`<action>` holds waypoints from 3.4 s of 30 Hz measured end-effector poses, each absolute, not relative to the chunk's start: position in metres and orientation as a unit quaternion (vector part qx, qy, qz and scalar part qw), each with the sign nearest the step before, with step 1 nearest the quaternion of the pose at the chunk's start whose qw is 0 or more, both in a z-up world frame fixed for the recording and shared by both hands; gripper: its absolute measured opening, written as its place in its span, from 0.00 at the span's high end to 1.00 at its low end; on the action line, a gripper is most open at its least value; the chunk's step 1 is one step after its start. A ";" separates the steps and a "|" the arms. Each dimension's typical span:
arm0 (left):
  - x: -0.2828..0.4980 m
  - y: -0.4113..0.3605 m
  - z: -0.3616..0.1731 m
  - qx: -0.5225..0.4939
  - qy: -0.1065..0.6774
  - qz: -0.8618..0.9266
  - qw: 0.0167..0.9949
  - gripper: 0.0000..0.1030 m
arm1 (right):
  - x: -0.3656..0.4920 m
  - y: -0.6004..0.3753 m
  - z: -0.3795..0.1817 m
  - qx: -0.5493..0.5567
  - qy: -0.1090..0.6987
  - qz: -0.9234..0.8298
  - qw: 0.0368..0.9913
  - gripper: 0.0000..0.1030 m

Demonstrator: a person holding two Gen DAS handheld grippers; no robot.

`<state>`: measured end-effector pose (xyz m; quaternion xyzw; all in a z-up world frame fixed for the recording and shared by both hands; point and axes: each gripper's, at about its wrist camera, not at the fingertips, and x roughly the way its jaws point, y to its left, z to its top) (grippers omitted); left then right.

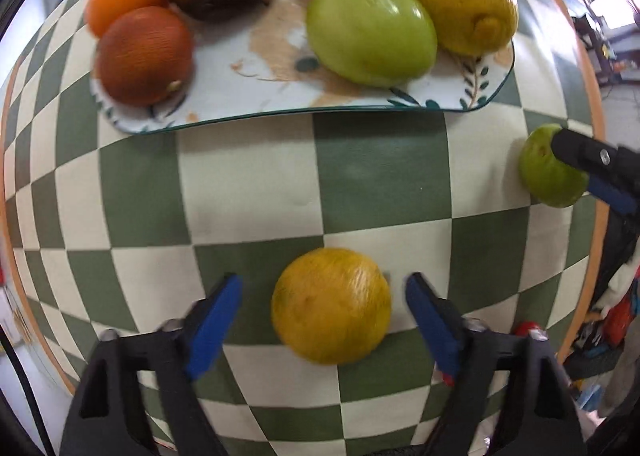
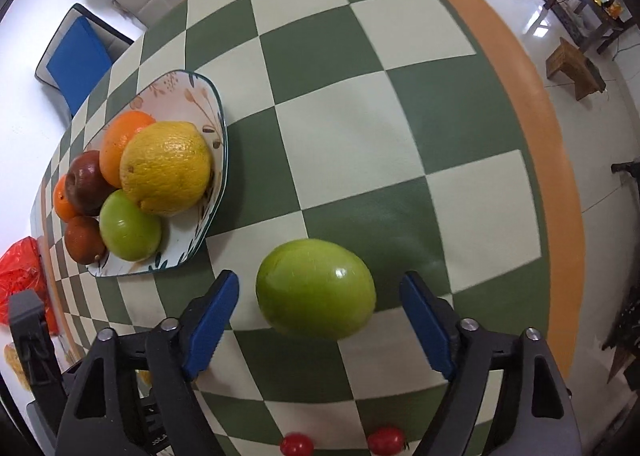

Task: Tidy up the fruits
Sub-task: 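Grasp the green apple with the right tool while the left tool grasps the yellow citrus, then carry the green apple onto the plate with the right tool while the left tool places the yellow citrus, then open both tools and lift them away from the plate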

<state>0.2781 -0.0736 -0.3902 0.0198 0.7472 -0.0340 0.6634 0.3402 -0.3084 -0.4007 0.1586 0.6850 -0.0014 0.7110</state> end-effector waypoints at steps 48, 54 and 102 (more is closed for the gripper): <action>0.393 -0.010 -0.327 -0.127 0.706 -0.036 0.696 0.46 | 0.401 -0.250 -0.314 0.182 0.628 0.068 0.754 0.37; 0.404 -0.009 -0.342 -0.128 0.719 -0.025 0.682 0.45 | 0.467 -0.253 -0.333 0.144 0.636 0.046 0.757 0.37; 0.301 0.015 -0.224 -0.005 0.575 0.028 0.817 0.14 | 0.323 -0.211 -0.240 0.000 0.565 0.016 0.825 0.06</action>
